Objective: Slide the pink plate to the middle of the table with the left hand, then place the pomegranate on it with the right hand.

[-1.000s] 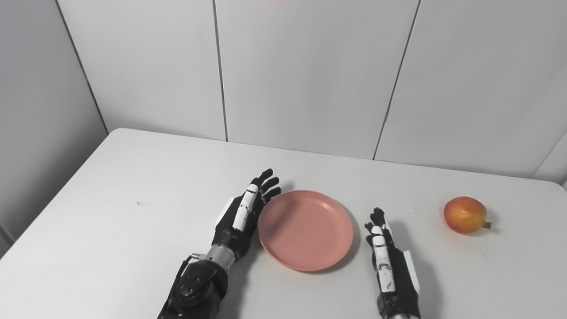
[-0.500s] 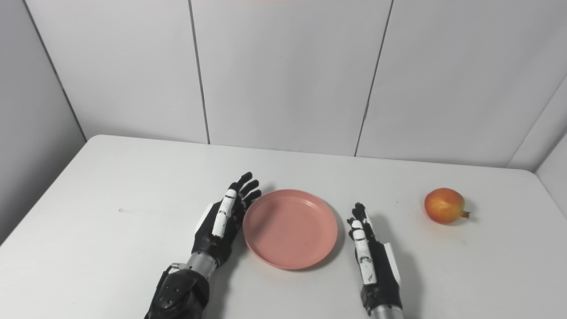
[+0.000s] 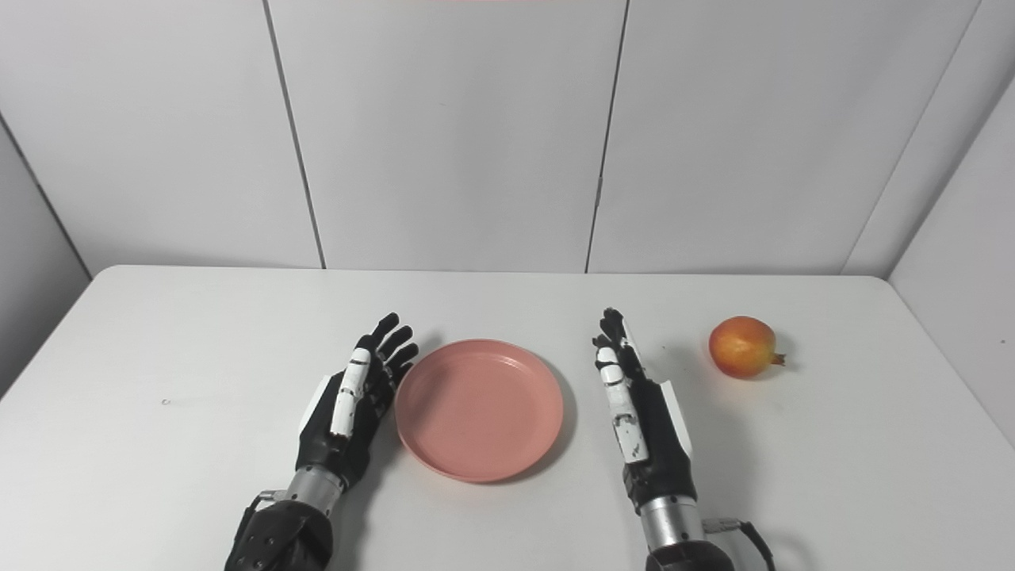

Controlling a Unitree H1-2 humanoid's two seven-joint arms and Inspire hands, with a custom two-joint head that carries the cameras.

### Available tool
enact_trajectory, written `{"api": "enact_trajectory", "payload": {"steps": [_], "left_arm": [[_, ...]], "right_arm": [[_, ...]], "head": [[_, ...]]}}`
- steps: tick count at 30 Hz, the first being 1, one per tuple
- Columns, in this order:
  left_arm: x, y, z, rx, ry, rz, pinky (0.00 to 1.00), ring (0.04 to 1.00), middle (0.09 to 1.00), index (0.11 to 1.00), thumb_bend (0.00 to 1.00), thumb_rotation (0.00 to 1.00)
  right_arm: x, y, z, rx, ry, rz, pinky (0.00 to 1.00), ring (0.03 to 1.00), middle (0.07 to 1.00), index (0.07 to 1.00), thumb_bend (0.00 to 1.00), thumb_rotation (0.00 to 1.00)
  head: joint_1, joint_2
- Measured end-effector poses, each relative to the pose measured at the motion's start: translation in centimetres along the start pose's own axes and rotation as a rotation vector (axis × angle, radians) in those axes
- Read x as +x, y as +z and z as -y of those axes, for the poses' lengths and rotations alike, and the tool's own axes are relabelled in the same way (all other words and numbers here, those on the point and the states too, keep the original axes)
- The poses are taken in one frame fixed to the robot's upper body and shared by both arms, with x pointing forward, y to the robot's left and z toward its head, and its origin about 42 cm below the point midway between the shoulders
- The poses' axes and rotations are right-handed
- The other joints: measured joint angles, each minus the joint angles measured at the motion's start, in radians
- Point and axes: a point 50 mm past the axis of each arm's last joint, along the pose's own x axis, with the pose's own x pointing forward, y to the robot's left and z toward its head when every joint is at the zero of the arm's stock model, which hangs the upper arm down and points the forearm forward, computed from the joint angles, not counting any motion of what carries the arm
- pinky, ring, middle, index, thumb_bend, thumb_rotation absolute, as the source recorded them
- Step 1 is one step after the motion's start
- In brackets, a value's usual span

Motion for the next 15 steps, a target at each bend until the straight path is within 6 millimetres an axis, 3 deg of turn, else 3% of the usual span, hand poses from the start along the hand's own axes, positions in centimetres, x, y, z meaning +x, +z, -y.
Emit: {"api": "enact_trajectory", "payload": {"steps": [10, 15], "left_arm": [[-0.1, -0.1, -0.7, 0.003, -0.005, 0.015, 0.94, 0.924, 0.940, 0.931, 0.41, 1.00], [-0.1, -0.2, -0.9, 0.007, -0.009, 0.020, 0.94, 0.930, 0.944, 0.933, 0.39, 1.00]], "right_arm": [[1.3, 3.6, 2.4, -0.123, -0.018, 0.101, 0.94, 0.944, 0.957, 0.947, 0.33, 1.00], [1.8, 4.1, 3.9, -0.166, -0.042, 0.110, 0.93, 0.941, 0.955, 0.946, 0.33, 1.00]], "head": [[-0.049, -0.026], [-0.077, -0.043]]}}
